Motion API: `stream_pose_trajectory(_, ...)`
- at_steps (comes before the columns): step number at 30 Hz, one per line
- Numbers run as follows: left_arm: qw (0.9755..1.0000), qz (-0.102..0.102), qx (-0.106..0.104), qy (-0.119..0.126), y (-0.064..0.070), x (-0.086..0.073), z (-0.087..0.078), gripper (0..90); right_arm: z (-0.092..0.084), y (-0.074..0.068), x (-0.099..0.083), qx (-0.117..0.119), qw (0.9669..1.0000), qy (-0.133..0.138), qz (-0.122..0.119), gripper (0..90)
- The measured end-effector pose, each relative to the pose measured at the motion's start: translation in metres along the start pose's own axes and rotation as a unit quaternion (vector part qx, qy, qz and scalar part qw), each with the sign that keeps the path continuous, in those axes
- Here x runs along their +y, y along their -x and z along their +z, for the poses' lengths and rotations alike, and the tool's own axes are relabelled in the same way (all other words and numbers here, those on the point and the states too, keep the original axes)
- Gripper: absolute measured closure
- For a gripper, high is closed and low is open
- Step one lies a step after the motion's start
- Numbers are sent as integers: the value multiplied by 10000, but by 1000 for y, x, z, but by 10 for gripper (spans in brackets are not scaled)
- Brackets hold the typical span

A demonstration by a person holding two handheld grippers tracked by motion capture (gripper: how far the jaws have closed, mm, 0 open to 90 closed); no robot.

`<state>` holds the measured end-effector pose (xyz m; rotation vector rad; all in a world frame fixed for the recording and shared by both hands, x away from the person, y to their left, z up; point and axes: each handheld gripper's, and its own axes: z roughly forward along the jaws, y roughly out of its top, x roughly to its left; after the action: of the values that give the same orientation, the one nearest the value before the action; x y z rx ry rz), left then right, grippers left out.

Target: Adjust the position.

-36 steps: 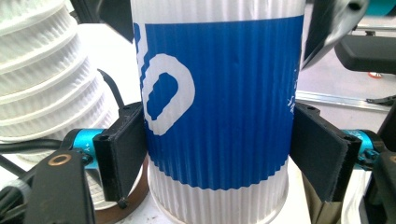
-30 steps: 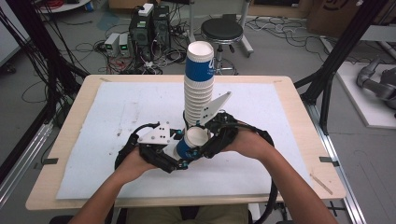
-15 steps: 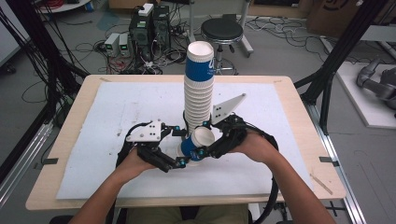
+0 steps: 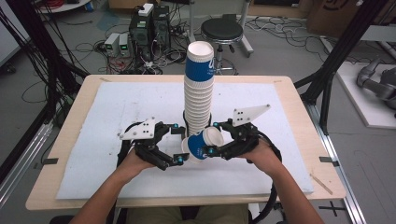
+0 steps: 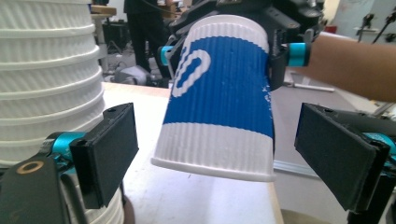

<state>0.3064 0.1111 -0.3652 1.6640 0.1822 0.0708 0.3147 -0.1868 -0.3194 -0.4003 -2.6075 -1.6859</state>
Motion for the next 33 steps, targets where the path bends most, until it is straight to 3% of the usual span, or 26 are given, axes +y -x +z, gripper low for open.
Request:
stream_pose_trajectory(4, 9999, -88, -55, -9, 1, -4, 4, 118, 1, 2, -10, 94, 9991, 360, 203, 280)
stream_pose_trajectory(13, 9996, -220, -177, -50, 2, -9, 10, 116, 9, -1, -15, 281, 9971, 639, 307, 280)
stream_pose_trajectory(16, 9996, -250, -129, -80, 1, -9, 9, 117, 9, 0, -14, 318, 9961, 742, 369, 280)
stream_pose_trajectory(23, 9993, -234, -222, -196, 0, -6, 6, 214, 10, 1, -15, 362, 9959, 706, 439, 282)
stream_pose_trajectory(31, 9991, -170, -217, -323, 0, -1, 2, 240, 12, 1, -13, 391, 9958, 644, 515, 279)
stream_pose_trajectory(33, 9991, -161, -185, -354, -1, 0, 0, 240, 12, 0, -11, 307, 9965, 615, 480, 256)
